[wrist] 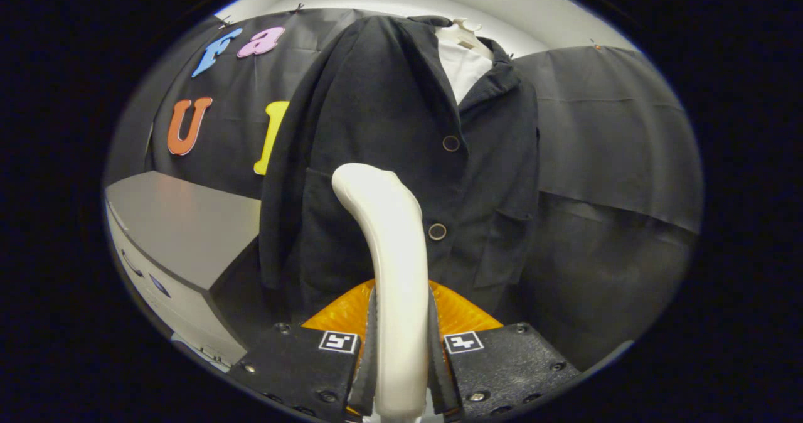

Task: Iron the clothes twice with a garment steamer, once on the left side and once on the right side.

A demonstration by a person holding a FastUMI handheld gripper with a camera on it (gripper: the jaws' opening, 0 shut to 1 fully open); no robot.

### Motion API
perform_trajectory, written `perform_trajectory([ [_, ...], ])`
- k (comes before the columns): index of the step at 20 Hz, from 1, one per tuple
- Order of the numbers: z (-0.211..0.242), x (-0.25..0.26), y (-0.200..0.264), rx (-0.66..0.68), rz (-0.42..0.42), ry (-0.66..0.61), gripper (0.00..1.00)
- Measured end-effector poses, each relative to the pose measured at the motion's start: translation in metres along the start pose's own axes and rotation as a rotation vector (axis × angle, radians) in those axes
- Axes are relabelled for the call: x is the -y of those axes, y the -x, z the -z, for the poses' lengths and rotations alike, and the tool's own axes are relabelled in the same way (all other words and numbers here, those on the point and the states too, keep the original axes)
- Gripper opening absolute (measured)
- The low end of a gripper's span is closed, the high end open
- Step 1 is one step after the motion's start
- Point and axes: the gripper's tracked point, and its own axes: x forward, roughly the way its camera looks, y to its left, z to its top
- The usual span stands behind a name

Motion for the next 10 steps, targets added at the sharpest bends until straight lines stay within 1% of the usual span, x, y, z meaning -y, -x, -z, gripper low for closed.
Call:
perform_trajectory([
  [4,0.020,0.000,0.000,-0.025,-0.001,0.008,0.37],
  [10,0.075,-0.003,-0.001,-0.128,-0.001,0.024,0.37],
])
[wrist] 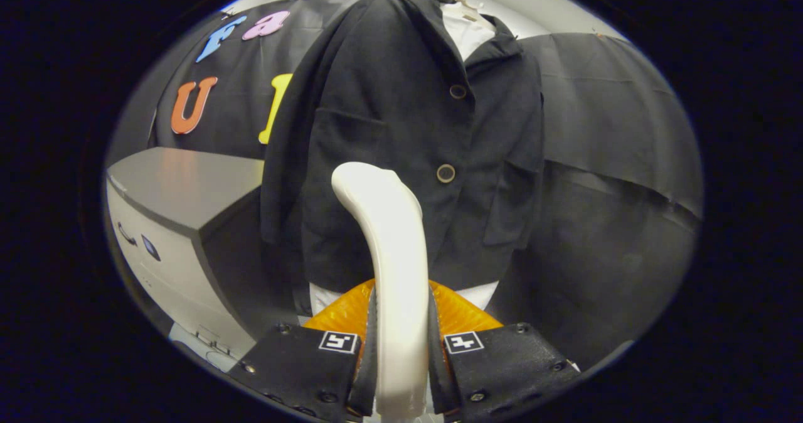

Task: Iron the clothes twice with a garment steamer, once on the left side and once on the right side.

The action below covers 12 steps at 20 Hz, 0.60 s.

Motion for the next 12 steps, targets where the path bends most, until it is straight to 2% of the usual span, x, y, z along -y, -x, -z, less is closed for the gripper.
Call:
perform_trajectory([
  [12,0.073,-0.009,0.000,-0.140,0.035,0.035,0.37],
])
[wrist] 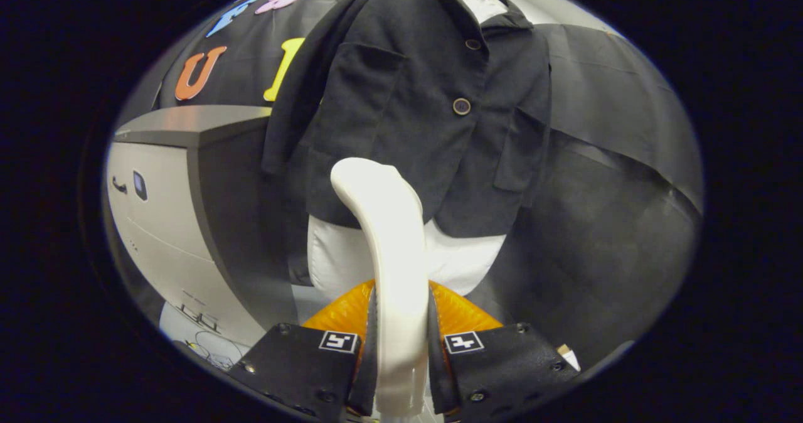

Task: Iron the clothes twice with a garment steamer, once on the left side and once on the right side.

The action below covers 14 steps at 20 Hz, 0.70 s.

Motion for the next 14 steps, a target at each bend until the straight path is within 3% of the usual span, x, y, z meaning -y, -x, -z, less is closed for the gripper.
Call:
perform_trajectory([
  [6,-0.021,0.009,0.028,0.028,0.049,-0.067,0.37],
  [14,-0.163,0.109,0.112,0.288,0.183,-0.281,0.37],
])
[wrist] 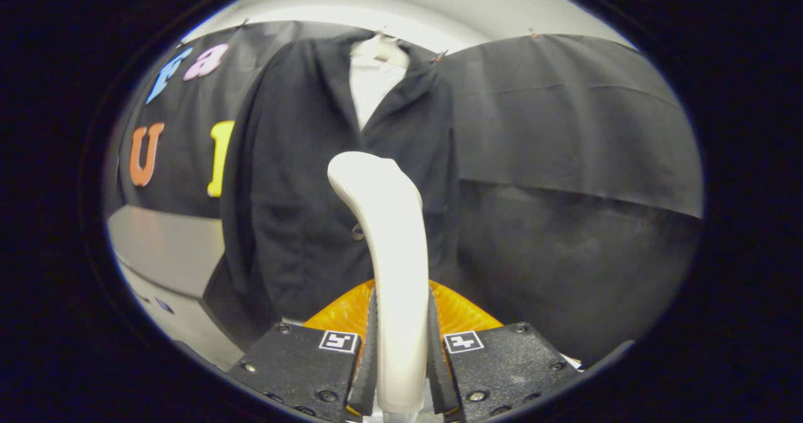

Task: Iron the clothes twice with a garment steamer, once on the left side and once on the right side.

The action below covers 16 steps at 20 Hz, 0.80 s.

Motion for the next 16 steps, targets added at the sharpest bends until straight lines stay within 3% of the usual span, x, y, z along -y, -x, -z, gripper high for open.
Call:
perform_trajectory([
  [5,-0.108,0.040,-0.021,0.199,0.000,-0.081,0.37],
  [11,-0.199,0.074,-0.072,0.387,-0.036,-0.145,0.37],
  [14,-0.219,0.071,-0.100,0.394,-0.125,-0.184,0.37],
  [16,-0.231,0.068,-0.113,0.414,-0.135,-0.168,0.37],
])
